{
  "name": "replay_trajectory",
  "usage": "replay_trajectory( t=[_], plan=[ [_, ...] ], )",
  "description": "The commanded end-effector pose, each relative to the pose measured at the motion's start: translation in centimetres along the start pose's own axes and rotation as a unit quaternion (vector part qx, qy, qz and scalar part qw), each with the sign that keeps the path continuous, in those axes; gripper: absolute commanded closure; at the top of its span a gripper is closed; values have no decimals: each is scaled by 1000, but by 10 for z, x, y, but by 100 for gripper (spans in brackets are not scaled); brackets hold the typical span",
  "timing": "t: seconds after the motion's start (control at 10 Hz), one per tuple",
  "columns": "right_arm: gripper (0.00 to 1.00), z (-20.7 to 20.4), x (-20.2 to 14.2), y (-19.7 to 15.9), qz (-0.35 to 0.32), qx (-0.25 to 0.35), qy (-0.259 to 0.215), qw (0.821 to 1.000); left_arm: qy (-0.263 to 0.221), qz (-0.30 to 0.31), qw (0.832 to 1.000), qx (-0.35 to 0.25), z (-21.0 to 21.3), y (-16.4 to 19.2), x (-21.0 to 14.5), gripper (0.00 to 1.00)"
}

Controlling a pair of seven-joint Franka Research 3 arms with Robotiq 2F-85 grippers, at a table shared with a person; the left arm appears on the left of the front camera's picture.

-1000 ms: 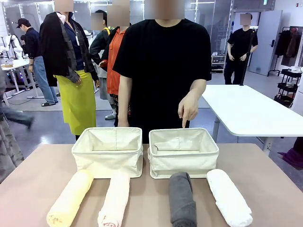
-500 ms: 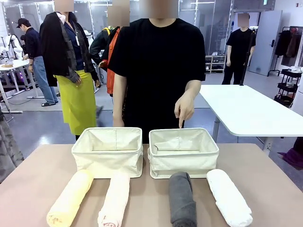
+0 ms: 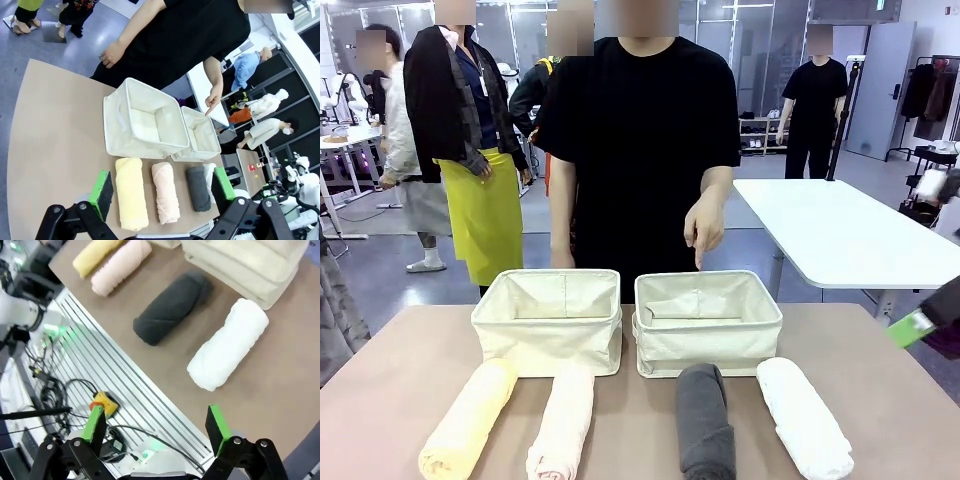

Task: Divide the towels into two baskets.
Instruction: Pick up one hotel-folded towel and place it in the Fabric basket indicated by the person.

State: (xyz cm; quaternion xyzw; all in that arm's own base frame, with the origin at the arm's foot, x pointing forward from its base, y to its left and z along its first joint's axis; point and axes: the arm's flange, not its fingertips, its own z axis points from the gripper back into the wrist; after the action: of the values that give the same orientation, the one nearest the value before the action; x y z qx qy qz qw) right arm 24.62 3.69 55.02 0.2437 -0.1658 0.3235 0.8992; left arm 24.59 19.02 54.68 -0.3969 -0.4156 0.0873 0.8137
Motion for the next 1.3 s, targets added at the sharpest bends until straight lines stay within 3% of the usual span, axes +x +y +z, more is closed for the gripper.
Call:
replay_trajectory(
  t=[0.0,0.2,0.3,0.4,0.7,0.8,1.0,1.2],
  plan=[
    [0,-62,-30,18,37,-61,18,997,-6,0,1000,-8,0,0,4,0],
    [0,-93,-26,21,37,-87,34,995,-6,0,1000,-8,0,0,4,0],
    [0,-99,-28,22,43,-67,35,996,-6,0,1000,-8,0,0,4,0],
    [0,-40,27,24,34,-67,49,996,-6,0,1000,-8,0,0,4,0],
    [0,-40,27,24,34,-67,49,996,-6,0,1000,-8,0,0,4,0],
    [0,-47,32,24,28,-71,48,996,-6,0,1000,-8,0,0,4,0],
    [0,-82,65,5,-13,-144,82,986,-6,0,1000,-8,0,0,4,0],
    [0,-112,87,-19,-41,-160,118,979,-6,0,1000,-8,0,0,4,0]
  ],
)
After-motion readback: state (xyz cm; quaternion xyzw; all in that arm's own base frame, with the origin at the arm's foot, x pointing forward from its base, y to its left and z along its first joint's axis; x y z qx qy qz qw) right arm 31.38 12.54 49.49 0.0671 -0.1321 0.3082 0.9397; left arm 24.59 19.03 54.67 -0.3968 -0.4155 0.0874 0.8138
